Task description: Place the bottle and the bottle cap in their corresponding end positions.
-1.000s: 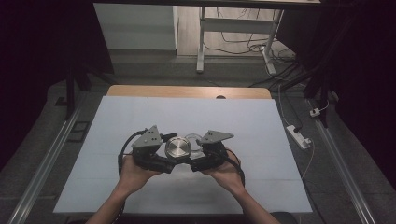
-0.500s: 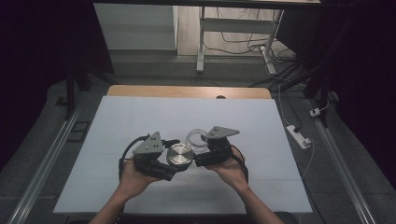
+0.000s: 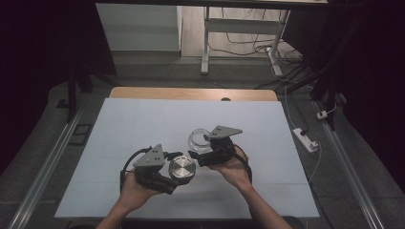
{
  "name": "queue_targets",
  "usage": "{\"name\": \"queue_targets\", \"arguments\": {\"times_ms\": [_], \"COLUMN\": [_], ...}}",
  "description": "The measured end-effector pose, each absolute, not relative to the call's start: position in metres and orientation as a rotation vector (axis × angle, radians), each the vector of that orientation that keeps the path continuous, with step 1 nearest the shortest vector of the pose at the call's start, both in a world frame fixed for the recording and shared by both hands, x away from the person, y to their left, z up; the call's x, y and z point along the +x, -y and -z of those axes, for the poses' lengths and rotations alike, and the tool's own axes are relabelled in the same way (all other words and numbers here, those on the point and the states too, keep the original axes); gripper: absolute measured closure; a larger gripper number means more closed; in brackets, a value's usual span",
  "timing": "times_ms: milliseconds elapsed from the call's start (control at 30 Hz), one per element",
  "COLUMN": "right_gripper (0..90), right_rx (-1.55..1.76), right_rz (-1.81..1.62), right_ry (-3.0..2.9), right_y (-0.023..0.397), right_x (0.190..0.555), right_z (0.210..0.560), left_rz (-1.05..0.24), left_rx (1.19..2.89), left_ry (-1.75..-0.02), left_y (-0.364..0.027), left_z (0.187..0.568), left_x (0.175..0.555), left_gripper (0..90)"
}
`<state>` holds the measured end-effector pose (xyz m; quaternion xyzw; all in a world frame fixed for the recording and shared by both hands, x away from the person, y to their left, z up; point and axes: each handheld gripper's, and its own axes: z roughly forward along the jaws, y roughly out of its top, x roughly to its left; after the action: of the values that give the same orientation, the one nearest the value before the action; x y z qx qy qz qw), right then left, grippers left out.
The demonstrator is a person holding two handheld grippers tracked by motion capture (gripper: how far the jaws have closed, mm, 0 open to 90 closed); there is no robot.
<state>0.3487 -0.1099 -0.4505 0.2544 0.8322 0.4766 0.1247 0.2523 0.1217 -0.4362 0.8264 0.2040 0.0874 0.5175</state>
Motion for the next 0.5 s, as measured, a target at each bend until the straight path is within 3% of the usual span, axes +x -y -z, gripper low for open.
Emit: {"name": "queue_targets", "arguments": {"times_ms": [500], "right_gripper": [14.9], "right_rx": [0.763], "right_rz": [-1.375], "right_ry": [-2.407], "right_y": [0.1], "right_x": [0.371], "right_z": [0.457], "left_rz": [-0.2], "left_rx": [2.007], "left_ry": [-0.467], "left_y": [-0.119], "left_z": [0.46], "left_x": [0.25], "left_gripper": [20.2]}}
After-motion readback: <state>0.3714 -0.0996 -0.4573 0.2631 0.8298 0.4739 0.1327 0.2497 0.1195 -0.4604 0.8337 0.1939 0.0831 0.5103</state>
